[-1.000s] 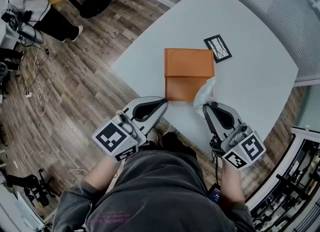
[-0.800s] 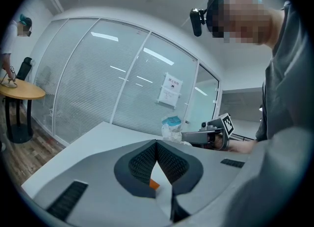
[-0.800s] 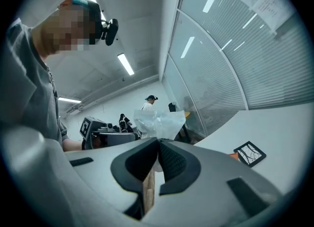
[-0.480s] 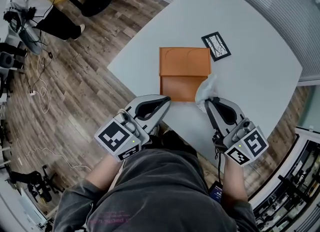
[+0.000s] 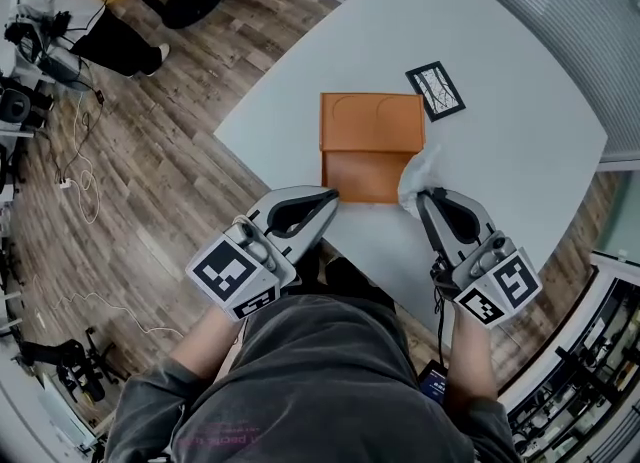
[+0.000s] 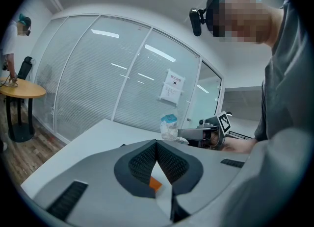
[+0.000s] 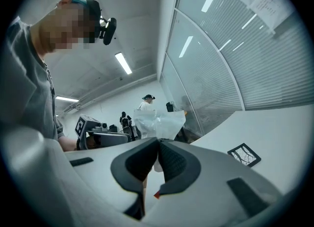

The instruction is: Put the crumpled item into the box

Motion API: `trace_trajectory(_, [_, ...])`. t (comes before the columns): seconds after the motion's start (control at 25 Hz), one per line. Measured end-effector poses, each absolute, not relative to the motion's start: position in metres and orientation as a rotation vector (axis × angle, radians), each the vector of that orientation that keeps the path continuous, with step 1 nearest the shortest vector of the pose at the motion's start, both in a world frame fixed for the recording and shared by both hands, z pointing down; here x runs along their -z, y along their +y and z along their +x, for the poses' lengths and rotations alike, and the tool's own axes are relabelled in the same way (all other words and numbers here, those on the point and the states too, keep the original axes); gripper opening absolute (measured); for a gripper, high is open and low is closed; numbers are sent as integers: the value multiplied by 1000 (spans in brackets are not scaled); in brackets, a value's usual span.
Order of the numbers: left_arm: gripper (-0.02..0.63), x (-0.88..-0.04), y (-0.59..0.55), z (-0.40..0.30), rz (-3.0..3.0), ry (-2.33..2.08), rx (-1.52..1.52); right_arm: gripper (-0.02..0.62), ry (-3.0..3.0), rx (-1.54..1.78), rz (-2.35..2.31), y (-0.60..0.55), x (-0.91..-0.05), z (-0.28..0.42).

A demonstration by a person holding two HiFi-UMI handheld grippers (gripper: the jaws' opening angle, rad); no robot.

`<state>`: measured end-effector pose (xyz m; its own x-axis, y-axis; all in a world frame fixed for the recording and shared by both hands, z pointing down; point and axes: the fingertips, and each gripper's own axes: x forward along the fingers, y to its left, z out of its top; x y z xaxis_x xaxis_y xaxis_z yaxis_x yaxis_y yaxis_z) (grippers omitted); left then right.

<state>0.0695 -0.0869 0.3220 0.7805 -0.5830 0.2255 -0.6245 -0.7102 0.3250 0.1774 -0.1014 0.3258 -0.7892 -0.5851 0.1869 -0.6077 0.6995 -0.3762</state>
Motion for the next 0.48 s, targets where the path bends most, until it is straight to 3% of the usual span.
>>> trace_trajectory(0.48, [12, -337, -110, 45, 2583, -842, -141, 6, -2689, -630, 1073, -120, -363, 167])
